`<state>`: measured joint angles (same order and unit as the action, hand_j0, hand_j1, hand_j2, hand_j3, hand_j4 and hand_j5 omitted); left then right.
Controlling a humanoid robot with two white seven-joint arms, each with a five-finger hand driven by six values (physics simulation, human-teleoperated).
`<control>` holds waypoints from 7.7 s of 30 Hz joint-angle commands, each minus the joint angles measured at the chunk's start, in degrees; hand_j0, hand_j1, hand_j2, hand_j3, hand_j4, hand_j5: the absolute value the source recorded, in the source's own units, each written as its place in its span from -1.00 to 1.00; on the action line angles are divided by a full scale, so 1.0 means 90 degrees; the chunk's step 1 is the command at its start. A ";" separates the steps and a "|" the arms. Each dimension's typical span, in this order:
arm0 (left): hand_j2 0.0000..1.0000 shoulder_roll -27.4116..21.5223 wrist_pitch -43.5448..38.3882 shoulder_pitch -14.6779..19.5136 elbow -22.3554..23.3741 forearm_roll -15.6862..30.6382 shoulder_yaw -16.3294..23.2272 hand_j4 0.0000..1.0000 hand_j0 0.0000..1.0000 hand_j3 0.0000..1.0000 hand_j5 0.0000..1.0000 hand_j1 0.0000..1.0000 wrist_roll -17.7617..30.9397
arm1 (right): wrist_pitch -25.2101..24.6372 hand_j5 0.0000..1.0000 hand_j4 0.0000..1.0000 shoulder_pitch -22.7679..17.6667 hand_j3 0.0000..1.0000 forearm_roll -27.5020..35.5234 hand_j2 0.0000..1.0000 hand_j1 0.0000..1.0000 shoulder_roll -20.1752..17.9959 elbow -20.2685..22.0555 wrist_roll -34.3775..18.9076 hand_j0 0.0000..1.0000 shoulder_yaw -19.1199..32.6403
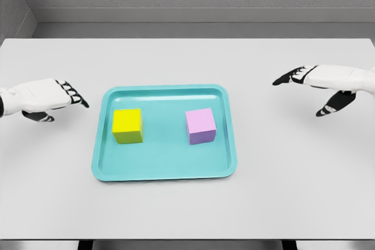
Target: Push two cubes
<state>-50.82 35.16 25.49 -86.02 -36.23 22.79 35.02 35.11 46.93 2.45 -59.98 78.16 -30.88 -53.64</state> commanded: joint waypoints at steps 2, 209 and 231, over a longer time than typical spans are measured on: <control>0.63 -0.0359 -0.0018 -0.0088 -0.0462 0.0178 -0.0325 0.63 0.63 0.63 0.63 0.63 -0.0002 | -0.0012 1.00 1.00 0.0010 1.00 0.0119 1.00 1.00 -0.0025 0.0008 -0.0104 1.00 -0.0055; 0.33 0.0900 -0.0018 -0.0029 -0.0784 0.0256 0.0622 0.33 0.33 0.33 0.33 0.33 -0.0002 | -0.0395 -0.72 -0.72 0.2158 -0.72 -0.2088 -0.72 -0.72 0.3734 -0.0930 -0.0458 -0.72 -0.3063; 1.00 -0.0858 -0.0018 -0.0068 -0.0618 0.1330 -0.0140 1.00 1.00 1.00 1.00 1.00 -0.0002 | -0.0220 0.08 0.08 0.2266 0.08 -0.2098 0.08 0.08 0.1498 -0.1076 -0.0458 0.08 -0.1716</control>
<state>-57.00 35.15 24.70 -92.93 -25.06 22.46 35.02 32.89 65.92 -16.67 -42.58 68.59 -35.01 -72.93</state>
